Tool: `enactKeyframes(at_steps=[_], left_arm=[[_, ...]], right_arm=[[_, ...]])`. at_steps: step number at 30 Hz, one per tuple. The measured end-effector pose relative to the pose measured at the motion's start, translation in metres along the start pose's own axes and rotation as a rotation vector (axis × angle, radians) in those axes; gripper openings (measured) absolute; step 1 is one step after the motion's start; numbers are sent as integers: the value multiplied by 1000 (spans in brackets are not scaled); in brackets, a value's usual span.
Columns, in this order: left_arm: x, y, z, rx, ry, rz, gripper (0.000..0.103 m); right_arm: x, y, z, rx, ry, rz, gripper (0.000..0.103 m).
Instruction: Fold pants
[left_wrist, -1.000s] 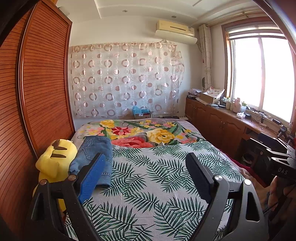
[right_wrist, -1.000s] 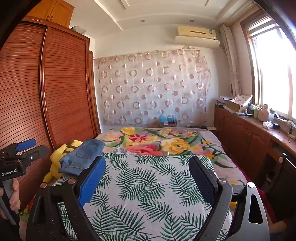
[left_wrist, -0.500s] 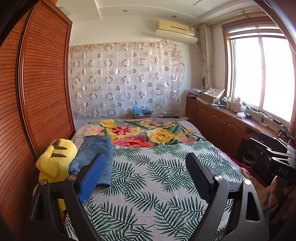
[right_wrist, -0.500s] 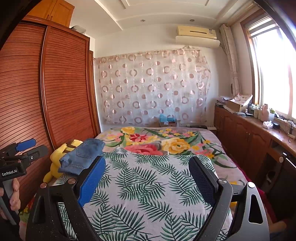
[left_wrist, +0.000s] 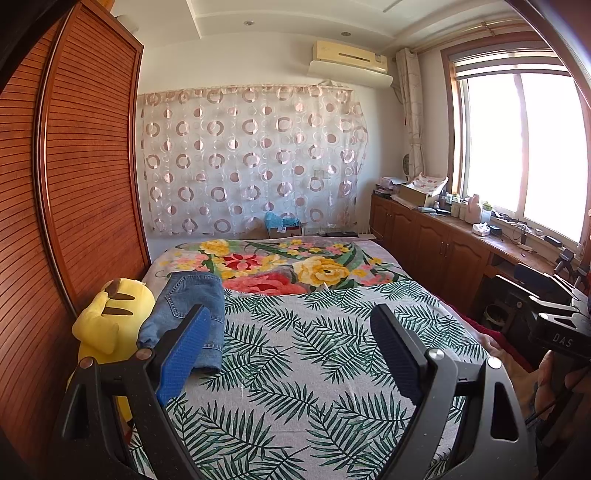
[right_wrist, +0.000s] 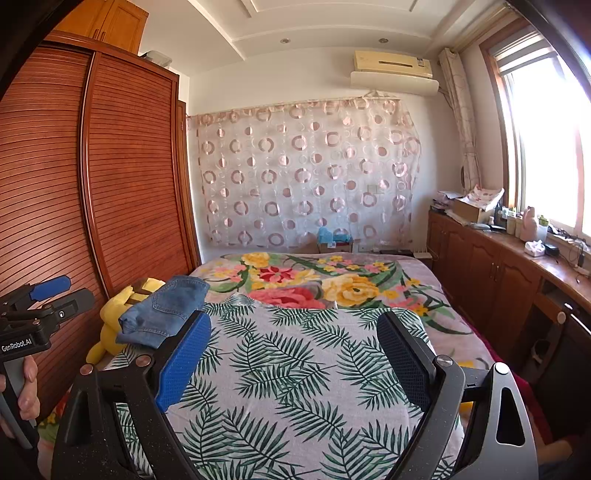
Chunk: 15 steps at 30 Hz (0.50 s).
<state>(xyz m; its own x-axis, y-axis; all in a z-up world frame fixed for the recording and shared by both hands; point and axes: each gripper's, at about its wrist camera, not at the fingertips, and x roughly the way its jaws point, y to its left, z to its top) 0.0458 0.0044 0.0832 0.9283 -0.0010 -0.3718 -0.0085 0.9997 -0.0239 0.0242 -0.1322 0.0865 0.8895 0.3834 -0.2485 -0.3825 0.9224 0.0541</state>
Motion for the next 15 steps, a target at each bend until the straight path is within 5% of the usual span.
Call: enactKeyframes(at_steps=[15], left_arm=[[0,0,-1,1,-1,1,89]], right_arm=[[0,0,-1,0,-1,0,92]])
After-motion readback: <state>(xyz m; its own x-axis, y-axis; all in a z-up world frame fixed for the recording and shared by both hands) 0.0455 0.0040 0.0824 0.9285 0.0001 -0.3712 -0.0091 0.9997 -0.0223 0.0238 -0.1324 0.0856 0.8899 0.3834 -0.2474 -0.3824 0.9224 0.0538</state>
